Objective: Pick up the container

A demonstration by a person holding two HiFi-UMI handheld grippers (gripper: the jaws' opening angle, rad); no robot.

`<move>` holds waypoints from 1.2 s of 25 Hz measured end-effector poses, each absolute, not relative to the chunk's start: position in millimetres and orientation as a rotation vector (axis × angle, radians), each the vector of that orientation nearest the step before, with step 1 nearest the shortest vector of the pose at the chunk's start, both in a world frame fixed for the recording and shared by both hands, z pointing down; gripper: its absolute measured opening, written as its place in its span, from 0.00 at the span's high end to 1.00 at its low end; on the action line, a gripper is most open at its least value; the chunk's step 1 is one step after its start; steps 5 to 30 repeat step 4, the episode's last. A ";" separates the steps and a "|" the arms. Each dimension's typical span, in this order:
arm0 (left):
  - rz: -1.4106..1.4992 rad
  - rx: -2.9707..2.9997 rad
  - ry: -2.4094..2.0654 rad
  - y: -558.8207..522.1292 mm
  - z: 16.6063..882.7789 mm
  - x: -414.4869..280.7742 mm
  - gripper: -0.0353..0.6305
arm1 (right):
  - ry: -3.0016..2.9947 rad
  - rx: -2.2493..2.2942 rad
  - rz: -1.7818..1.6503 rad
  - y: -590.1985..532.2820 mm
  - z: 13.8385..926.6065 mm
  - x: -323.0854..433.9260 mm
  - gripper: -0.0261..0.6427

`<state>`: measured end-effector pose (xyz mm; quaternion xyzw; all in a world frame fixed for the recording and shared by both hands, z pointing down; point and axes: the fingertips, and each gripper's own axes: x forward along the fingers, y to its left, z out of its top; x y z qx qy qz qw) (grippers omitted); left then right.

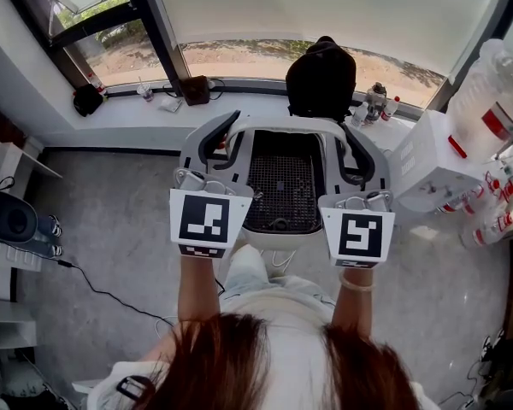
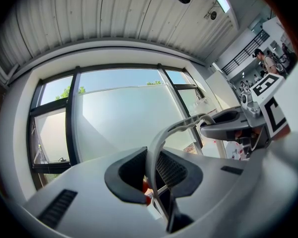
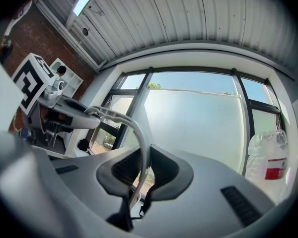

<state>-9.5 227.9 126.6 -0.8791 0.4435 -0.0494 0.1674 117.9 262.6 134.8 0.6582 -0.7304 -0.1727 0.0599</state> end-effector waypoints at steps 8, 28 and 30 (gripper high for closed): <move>-0.136 -2.500 1.267 223.1 125.0 -18.1 0.85 | -2.213 1.987 -0.522 257.6 133.2 109.3 0.87; -0.136 -2.500 1.267 223.1 125.0 -18.1 0.85 | -2.213 1.987 -0.522 257.6 133.2 109.3 0.87; -0.136 -2.500 1.267 223.1 125.0 -18.1 0.85 | -2.213 1.987 -0.522 257.6 133.2 109.3 0.87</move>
